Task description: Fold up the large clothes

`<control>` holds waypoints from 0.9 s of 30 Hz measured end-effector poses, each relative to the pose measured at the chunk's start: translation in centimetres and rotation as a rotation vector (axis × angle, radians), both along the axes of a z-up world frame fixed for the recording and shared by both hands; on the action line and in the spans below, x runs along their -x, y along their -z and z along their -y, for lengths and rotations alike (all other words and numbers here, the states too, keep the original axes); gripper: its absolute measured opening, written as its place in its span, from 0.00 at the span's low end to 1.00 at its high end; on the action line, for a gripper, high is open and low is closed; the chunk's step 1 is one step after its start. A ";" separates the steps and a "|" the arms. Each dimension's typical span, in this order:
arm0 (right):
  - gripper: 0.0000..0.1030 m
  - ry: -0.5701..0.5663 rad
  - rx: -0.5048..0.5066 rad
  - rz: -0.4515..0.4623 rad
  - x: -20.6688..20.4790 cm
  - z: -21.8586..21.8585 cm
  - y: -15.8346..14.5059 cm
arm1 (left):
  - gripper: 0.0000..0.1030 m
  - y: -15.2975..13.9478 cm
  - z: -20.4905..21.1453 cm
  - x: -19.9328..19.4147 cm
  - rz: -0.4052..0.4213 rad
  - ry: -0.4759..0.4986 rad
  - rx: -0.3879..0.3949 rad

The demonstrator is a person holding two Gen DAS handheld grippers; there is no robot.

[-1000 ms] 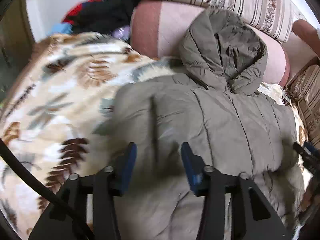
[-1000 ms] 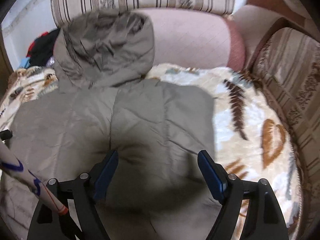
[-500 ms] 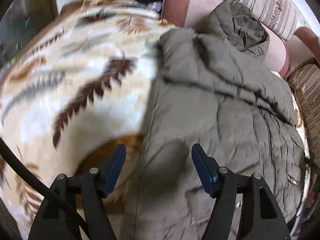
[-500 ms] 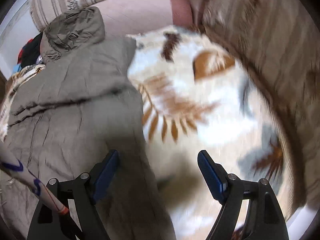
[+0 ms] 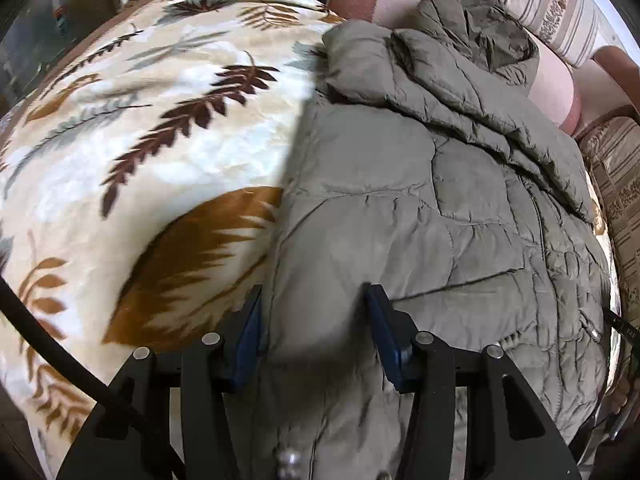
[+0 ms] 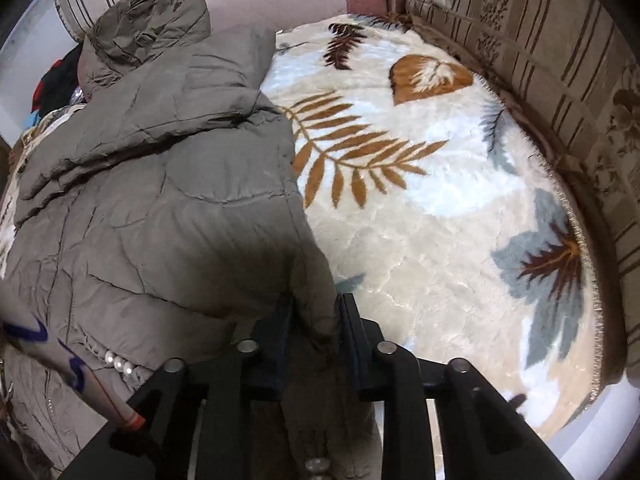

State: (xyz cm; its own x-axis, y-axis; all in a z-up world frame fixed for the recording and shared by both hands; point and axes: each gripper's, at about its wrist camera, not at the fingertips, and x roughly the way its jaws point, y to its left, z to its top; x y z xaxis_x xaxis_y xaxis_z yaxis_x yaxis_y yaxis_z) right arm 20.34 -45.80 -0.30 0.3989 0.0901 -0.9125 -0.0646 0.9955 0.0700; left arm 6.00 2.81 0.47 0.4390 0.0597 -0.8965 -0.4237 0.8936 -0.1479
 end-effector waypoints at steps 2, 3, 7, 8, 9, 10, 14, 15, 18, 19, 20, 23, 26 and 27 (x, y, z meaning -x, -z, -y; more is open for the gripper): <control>0.38 0.014 0.008 0.033 0.7 0.1 -1.1 | 0.48 -1.7 0.4 0.9 0.026 0.003 -0.012; 0.46 0.013 0.010 0.051 1.1 0.1 -1.8 | 0.48 -2.6 0.6 1.3 0.044 0.008 -0.022; 0.56 -0.024 -0.006 0.136 2.7 -0.9 -5.6 | 0.55 -6.2 2.3 2.7 0.124 0.040 -0.075; 0.57 -0.041 -0.017 0.148 2.8 -1.5 -6.5 | 0.57 -6.8 2.6 2.6 0.137 0.045 -0.088; 0.60 -0.053 -0.027 0.154 2.8 -2.0 -7.2 | 0.58 -7.4 3.1 2.6 0.152 0.051 -0.108; 0.63 -0.075 -0.050 0.161 2.9 -2.8 -8.1 | 0.60 -7.8 3.4 2.5 0.162 0.054 -0.125; 0.66 -0.171 -0.138 0.166 2.6 -7.0 -11.0 | 0.64 -8.7 4.1 1.0 0.191 0.070 -0.165; 0.67 -0.188 -0.146 0.166 2.4 -7.9 -11.3 | 0.64 -8.7 4.0 0.8 0.188 0.073 -0.164; 0.67 -0.247 -0.162 0.156 1.8 -11.7 -12.4 | 0.64 -8.2 3.8 -0.3 0.191 0.087 -0.142; 0.67 -0.264 -0.162 0.149 1.2 -13.2 -12.7 | 0.64 -8.1 3.7 -0.6 0.194 0.091 -0.145; 0.67 -0.275 -0.162 0.145 0.8 -14.4 -12.9 | 0.64 -7.9 3.6 -1.0 0.198 0.094 -0.151; 0.67 -0.296 -0.126 0.149 -1.4 -17.8 -13.4 | 0.65 -7.1 2.9 -2.6 0.205 0.098 -0.140; 0.67 -0.305 -0.090 0.141 -4.3 -20.9 -13.7 | 0.65 -6.3 1.8 -4.7 0.212 0.093 -0.119; 0.67 -0.306 -0.087 0.133 -5.2 -21.7 -13.7 | 0.65 -6.0 1.5 -5.3 0.214 0.091 -0.117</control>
State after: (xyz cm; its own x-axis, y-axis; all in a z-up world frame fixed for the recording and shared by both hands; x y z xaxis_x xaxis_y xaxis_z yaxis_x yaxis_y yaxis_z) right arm 25.57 -24.09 13.39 0.4566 0.2990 -0.8379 -0.3739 0.9191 0.1242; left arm 11.31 1.34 6.45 0.6266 0.1091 -0.7717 -0.3105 0.9431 -0.1188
